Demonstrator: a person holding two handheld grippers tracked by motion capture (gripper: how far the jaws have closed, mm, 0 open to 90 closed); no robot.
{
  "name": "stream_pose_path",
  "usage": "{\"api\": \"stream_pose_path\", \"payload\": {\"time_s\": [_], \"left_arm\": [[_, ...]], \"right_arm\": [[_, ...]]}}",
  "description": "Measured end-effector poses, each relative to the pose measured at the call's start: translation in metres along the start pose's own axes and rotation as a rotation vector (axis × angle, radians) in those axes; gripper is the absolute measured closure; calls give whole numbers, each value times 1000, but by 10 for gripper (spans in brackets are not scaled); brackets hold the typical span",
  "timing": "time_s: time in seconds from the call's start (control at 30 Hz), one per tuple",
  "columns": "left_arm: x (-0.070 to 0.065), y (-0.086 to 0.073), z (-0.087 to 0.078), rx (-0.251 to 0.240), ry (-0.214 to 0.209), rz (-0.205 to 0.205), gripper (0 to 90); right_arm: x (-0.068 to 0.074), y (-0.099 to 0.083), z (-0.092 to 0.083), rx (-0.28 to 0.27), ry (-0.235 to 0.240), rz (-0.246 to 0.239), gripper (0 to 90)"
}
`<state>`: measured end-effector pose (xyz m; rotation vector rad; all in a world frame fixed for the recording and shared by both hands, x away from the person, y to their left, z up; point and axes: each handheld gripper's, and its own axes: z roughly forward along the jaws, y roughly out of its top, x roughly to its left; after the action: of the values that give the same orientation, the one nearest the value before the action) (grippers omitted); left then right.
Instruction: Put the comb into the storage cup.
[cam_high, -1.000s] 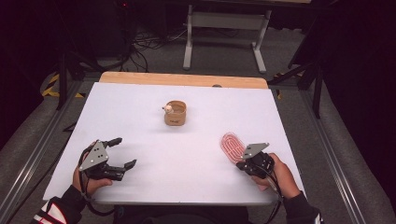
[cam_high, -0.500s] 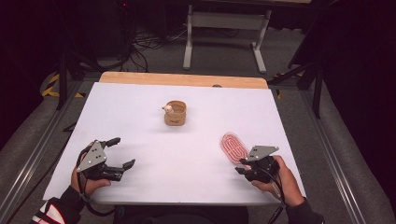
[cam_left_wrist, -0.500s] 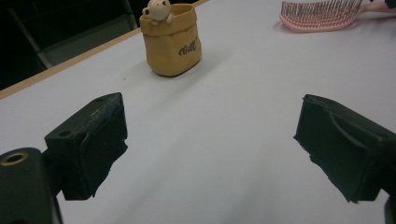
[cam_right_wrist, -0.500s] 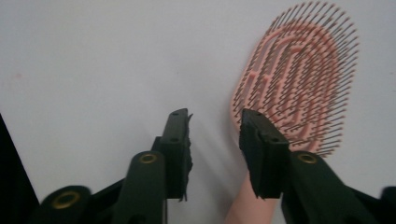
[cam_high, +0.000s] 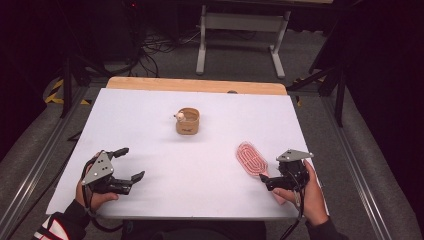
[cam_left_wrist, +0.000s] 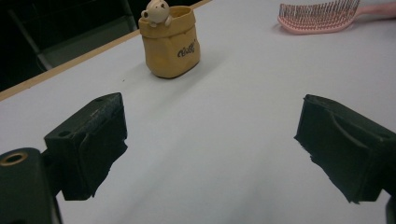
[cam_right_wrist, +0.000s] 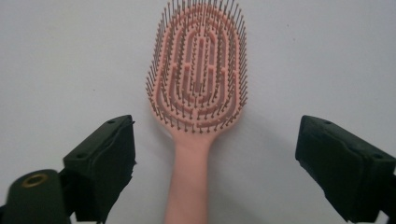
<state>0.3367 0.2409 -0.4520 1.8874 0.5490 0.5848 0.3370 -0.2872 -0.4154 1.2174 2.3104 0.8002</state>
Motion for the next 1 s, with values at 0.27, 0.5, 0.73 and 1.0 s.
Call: {"api": "stream_pose_path", "payload": {"time_s": [0.27,0.5,0.73,1.0], "left_arm": [[0,-1,1,5,-7,-2,98],[-1,-1,3,10,-11,-5,98],[-1,-1,3,8,-6,-7,111],[-1,0,2,3,-8,-7,101]], "right_arm": [[-5,-4,10,69,-3,43,79],[-3,-3,21,141,4,2,226],[-2,-4,30,169,20,-3,399],[-2,-3,30,153,64,-14,552]]}}
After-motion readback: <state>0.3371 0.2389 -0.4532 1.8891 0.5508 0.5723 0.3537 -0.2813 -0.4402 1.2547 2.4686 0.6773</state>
